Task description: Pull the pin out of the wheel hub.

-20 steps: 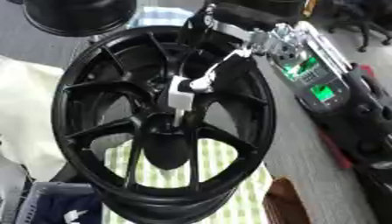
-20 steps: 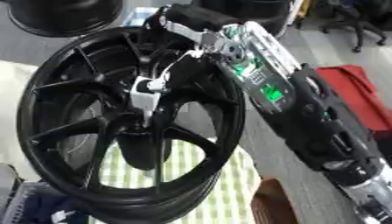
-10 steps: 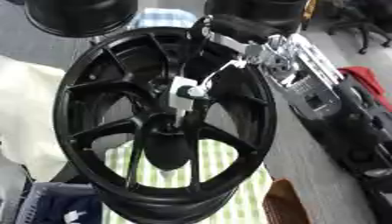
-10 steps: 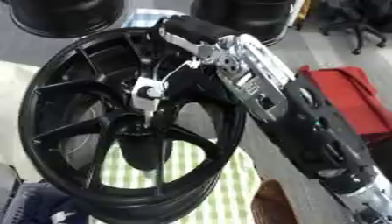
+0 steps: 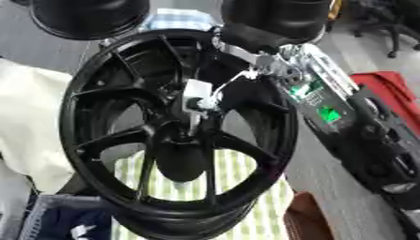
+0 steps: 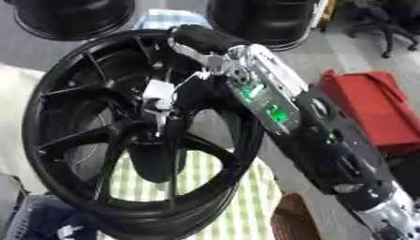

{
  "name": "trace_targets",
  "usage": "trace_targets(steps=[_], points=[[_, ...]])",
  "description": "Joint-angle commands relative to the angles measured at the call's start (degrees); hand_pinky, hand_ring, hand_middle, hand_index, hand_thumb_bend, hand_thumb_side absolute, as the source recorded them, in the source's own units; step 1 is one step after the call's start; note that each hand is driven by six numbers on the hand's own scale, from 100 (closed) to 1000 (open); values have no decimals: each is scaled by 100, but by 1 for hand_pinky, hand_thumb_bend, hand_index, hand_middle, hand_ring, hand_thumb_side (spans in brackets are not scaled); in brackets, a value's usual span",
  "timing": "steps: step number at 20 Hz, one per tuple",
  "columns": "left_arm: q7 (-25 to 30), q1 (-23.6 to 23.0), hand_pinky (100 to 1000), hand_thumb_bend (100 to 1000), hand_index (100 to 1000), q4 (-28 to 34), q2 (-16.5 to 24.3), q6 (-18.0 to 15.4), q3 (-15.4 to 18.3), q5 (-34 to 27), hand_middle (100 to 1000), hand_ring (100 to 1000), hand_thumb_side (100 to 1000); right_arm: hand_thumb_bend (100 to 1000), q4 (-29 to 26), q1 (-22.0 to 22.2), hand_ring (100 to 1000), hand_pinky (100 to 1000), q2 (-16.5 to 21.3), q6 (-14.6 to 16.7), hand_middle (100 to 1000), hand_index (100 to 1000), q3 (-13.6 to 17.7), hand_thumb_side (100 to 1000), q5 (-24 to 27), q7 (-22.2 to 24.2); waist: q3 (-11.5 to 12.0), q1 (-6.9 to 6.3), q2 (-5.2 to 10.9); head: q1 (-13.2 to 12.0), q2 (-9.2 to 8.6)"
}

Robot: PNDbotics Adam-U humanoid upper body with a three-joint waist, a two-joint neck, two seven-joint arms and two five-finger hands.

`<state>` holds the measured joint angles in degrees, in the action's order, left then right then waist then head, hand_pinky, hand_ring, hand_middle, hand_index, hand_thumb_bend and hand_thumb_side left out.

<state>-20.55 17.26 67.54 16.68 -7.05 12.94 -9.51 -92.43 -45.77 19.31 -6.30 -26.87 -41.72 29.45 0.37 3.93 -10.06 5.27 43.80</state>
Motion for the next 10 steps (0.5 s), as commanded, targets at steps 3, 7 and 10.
trace_targets(steps=[3, 7, 10], points=[[8, 75, 696, 438, 727, 78, 137, -5, 24, 4, 528, 634, 614, 506, 41, -90, 672, 688, -16, -23, 496, 695, 63, 380, -89, -92, -10, -53, 62, 30, 32], [11, 73, 696, 437, 727, 76, 139, -5, 24, 4, 528, 634, 614, 503, 41, -96, 664, 682, -26, -55, 476, 688, 88, 371, -102, -185, -13, -53, 68, 36, 32], [13, 72, 696, 436, 727, 77, 140, -7, 25, 4, 528, 635, 615, 501, 62, -76, 656, 675, -27, -56, 467, 685, 95, 367, -102, -207, -15, -54, 68, 36, 32]])
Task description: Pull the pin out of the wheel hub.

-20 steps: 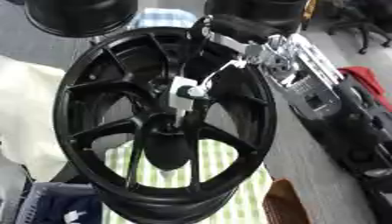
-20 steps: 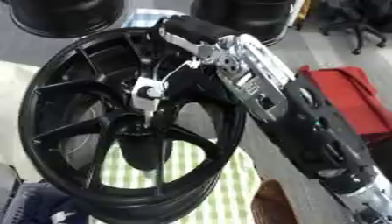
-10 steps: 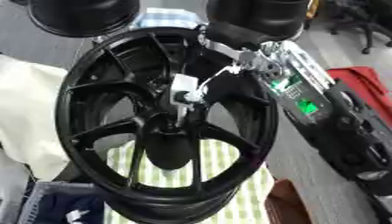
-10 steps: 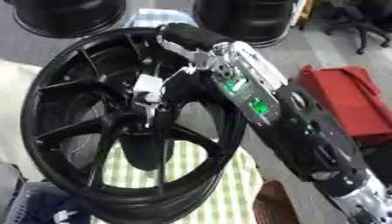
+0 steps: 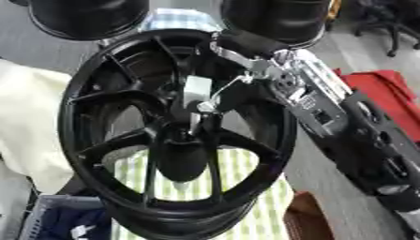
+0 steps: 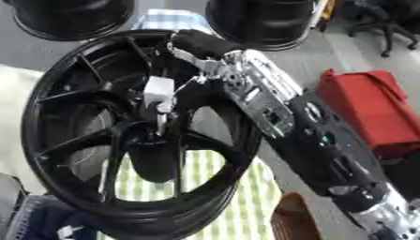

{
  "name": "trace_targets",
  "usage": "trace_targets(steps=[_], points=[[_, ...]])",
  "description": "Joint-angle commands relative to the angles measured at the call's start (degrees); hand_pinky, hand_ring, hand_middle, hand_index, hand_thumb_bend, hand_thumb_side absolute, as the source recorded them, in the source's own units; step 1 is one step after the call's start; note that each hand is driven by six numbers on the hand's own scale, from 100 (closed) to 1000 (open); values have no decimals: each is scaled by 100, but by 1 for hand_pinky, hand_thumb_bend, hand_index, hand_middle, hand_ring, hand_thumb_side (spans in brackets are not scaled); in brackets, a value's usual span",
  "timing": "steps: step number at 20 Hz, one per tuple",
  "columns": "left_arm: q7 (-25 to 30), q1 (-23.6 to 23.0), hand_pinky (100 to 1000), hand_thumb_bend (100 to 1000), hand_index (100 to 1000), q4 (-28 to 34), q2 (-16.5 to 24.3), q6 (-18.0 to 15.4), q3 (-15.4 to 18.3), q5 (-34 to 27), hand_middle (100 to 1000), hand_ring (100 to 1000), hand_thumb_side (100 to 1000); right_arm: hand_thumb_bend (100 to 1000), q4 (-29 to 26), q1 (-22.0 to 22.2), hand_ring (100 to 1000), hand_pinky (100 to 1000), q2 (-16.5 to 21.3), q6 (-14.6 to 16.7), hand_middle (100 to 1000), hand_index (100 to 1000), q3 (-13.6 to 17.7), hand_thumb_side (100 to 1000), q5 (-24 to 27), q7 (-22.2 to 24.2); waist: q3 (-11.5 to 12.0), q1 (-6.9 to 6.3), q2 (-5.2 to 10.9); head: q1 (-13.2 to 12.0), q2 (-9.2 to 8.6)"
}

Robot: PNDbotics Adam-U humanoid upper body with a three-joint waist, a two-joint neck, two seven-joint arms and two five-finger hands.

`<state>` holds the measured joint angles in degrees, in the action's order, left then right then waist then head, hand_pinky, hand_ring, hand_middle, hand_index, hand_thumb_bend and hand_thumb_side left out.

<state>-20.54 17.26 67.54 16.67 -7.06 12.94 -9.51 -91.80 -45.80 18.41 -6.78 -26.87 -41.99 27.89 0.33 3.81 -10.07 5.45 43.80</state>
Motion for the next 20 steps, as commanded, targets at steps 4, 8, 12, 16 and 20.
trace_targets(steps=[4, 8, 12, 16, 20], points=[[17, 72, 696, 435, 727, 75, 142, -7, 23, 7, 528, 635, 615, 494, 26, -59, 646, 667, 57, -15, 455, 671, 100, 348, -34, -79, -9, -46, 64, 26, 32], [20, 73, 697, 434, 727, 75, 143, -10, 24, 9, 529, 636, 616, 480, 23, -49, 631, 658, 62, -66, 427, 651, 105, 319, 2, -129, -9, -45, 67, 27, 32], [15, 71, 697, 433, 727, 76, 144, -15, 28, 8, 529, 636, 616, 459, 36, -39, 618, 650, 73, -106, 397, 637, 106, 305, 8, -145, -11, -44, 71, 27, 32], [14, 66, 697, 432, 727, 75, 150, -18, 31, 11, 529, 636, 617, 416, 45, -39, 610, 645, 108, -121, 383, 622, 117, 288, 59, -125, -19, -44, 72, 14, 32], [13, 60, 697, 431, 727, 72, 155, -21, 32, 16, 529, 637, 617, 324, 15, -78, 590, 635, 170, -160, 357, 592, 146, 269, 261, -56, -29, -45, 72, 22, 32]])
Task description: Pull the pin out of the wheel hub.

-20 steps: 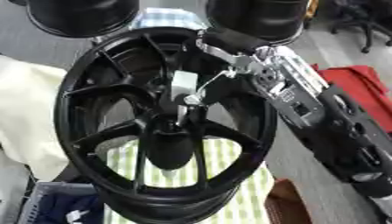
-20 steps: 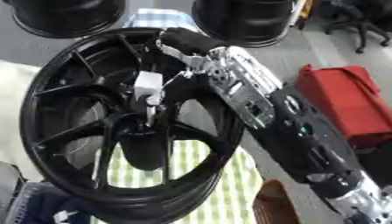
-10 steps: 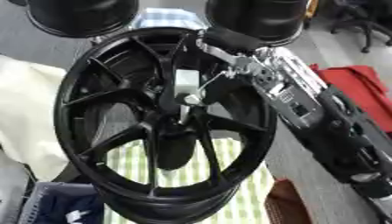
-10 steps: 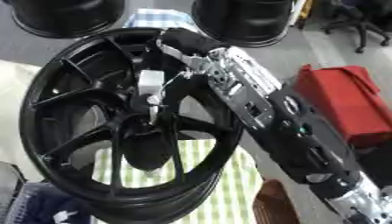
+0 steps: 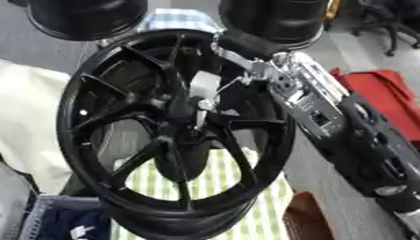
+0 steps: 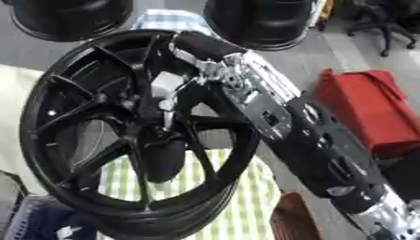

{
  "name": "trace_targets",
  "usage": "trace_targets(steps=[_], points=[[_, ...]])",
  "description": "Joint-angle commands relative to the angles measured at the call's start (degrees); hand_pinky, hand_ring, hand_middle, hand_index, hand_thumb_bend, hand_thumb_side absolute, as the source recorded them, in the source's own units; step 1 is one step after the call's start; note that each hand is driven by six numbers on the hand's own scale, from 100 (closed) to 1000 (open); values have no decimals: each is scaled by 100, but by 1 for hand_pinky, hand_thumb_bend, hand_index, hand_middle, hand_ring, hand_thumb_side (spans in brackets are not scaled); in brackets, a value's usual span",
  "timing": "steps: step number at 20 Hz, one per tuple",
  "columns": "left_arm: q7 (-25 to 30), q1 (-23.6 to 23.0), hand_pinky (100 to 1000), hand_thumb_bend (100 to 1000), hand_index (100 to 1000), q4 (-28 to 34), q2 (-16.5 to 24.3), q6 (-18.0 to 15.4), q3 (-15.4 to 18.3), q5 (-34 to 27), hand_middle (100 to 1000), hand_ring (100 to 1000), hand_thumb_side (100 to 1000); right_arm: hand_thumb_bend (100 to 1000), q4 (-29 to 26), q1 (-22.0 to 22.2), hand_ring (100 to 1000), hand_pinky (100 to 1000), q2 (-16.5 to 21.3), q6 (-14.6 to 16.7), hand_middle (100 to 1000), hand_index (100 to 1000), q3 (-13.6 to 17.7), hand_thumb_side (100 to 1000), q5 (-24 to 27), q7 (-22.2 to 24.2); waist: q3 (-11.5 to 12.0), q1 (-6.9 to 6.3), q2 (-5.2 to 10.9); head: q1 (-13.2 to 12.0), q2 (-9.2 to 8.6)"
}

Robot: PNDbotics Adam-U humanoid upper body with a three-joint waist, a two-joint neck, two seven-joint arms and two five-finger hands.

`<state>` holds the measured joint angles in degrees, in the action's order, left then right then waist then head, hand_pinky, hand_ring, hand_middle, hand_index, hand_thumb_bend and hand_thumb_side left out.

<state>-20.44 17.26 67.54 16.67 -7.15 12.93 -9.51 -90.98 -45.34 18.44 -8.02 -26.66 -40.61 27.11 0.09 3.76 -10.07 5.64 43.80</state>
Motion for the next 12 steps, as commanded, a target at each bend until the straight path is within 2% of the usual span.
trace_targets(steps=[1, 6, 12], points=[[4, 59, 697, 431, 727, 72, 155, -12, 32, 17, 529, 637, 617, 293, -85, -137, 582, 632, 185, -56, 345, 576, 133, 263, 190, 40, -6, -39, 73, 4, 31], [-2, 54, 697, 429, 727, 71, 153, -14, 37, 21, 529, 637, 617, 225, -234, -208, 539, 610, 282, -150, 269, 519, 161, 207, 513, 212, -10, -33, 84, 9, 31], [-15, 43, 697, 425, 727, 71, 155, -13, 44, 23, 529, 637, 616, 148, -434, -218, 480, 558, 370, -103, 216, 527, 186, 133, 763, 471, -18, -20, 101, 16, 31]])
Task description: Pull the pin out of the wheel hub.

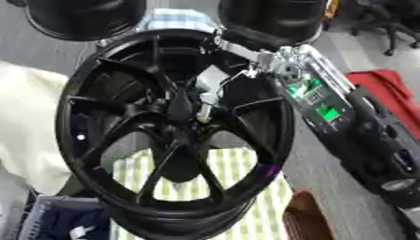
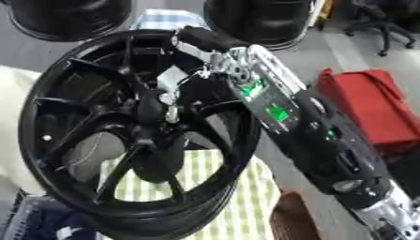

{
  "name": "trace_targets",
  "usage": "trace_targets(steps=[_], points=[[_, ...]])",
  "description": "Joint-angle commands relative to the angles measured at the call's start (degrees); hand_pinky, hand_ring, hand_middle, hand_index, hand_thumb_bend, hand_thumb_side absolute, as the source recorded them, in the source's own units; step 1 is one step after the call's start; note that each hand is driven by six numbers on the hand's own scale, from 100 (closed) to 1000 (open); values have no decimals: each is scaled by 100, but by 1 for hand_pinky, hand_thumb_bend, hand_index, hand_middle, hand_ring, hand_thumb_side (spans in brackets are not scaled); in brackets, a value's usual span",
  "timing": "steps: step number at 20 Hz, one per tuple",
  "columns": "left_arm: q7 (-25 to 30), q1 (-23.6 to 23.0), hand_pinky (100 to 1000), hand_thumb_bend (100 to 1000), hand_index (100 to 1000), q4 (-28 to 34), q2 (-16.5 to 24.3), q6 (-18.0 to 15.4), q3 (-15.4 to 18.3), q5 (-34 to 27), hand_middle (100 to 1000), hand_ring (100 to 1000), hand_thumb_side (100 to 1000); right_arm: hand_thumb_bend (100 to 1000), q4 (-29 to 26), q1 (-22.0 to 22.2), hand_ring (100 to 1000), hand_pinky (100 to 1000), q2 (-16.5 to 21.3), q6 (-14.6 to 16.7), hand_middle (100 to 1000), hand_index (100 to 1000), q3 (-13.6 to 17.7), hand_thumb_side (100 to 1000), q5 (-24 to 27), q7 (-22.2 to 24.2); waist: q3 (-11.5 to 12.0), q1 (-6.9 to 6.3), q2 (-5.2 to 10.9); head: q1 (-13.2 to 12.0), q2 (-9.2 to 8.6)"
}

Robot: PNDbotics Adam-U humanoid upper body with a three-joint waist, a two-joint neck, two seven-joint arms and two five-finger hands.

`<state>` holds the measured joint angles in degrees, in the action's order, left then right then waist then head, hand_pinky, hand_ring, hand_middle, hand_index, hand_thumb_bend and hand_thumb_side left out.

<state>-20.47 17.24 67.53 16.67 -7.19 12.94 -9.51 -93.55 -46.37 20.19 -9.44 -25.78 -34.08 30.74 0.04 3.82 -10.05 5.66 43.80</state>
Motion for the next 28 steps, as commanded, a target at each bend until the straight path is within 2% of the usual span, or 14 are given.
trace_targets(steps=[1, 3, 6, 10, 11, 12, 16, 19, 22, 24, 25, 26, 27, 28], points=[[-14, 43, 697, 424, 727, 71, 156, -10, 45, 23, 529, 637, 616, 149, -211, -117, 451, 533, 211, 70, 202, 531, 103, 122, 134, 153, -14, -25, 100, 16, 31], [-13, 39, 697, 423, 727, 71, 157, -12, 44, 24, 529, 637, 615, 161, -277, -129, 391, 480, 241, 129, 186, 528, 121, 112, 164, 223, -15, -25, 100, 25, 31], [-8, 36, 697, 421, 727, 70, 154, -12, 43, 21, 529, 638, 615, 176, -420, -178, 315, 393, 293, 194, 177, 525, 179, 152, 189, 193, -15, -27, 101, 50, 31], [-1, 30, 697, 420, 727, 68, 147, -11, 41, 22, 529, 638, 615, 176, -567, -348, 293, 360, 444, 187, 173, 522, 261, 159, 352, 135, -9, -25, 115, 117, 31], [1, 28, 697, 420, 727, 68, 144, -10, 40, 23, 529, 638, 615, 100, -578, -409, 293, 359, 495, 157, 173, 522, 284, 238, 436, 148, -8, -23, 120, 140, 31], [4, 26, 697, 420, 727, 68, 142, -8, 39, 24, 529, 639, 616, 167, -580, -479, 293, 358, 550, 113, 173, 522, 320, 165, 532, 159, -7, -21, 126, 161, 31], [7, 18, 698, 419, 727, 65, 136, -2, 37, 27, 530, 639, 617, 108, -419, -765, 290, 351, 799, -181, 171, 519, 545, 203, 1090, 195, -7, -16, 149, 244, 31], [1, 7, 698, 419, 727, 60, 134, -2, 42, 22, 530, 640, 617, 100, -112, -1003, 288, 343, 1092, -441, 170, 518, 835, 243, 1697, 203, -22, -12, 164, 287, 31], [-23, -12, 698, 419, 727, 61, 147, -7, 64, 13, 530, 640, 617, 100, 212, -1153, 287, 339, 1666, -693, 169, 516, 1266, 265, 2425, -12, -72, 1, 172, 255, 31], [-38, -31, 698, 418, 727, 60, 165, -12, 77, 10, 530, 639, 617, 100, 360, -1081, 286, 338, 2155, -796, 168, 515, 1567, 281, 2850, -237, -107, 1, 161, 203, 31], [-44, -36, 698, 418, 727, 64, 173, -16, 85, 9, 530, 640, 617, 100, 404, -984, 286, 338, 2424, -831, 169, 515, 1721, 284, 3047, -363, -123, -3, 150, 178, 31], [-53, -40, 698, 418, 727, 74, 180, -21, 96, 4, 529, 640, 617, 100, 426, -830, 286, 338, 2722, -855, 173, 515, 1895, 324, 3237, -516, -138, -11, 135, 148, 31], [-63, -46, 698, 418, 727, 87, 186, -26, 109, -3, 529, 640, 617, 100, 429, -619, 286, 338, 3030, -870, 170, 516, 2080, 285, 3410, -686, -154, -22, 116, 107, 31], [-69, -52, 698, 417, 727, 101, 194, -29, 119, -13, 529, 640, 617, 100, 418, -339, 287, 339, 3339, -871, 170, 516, 2280, 286, 3581, -869, -171, -36, 95, 67, 31]])
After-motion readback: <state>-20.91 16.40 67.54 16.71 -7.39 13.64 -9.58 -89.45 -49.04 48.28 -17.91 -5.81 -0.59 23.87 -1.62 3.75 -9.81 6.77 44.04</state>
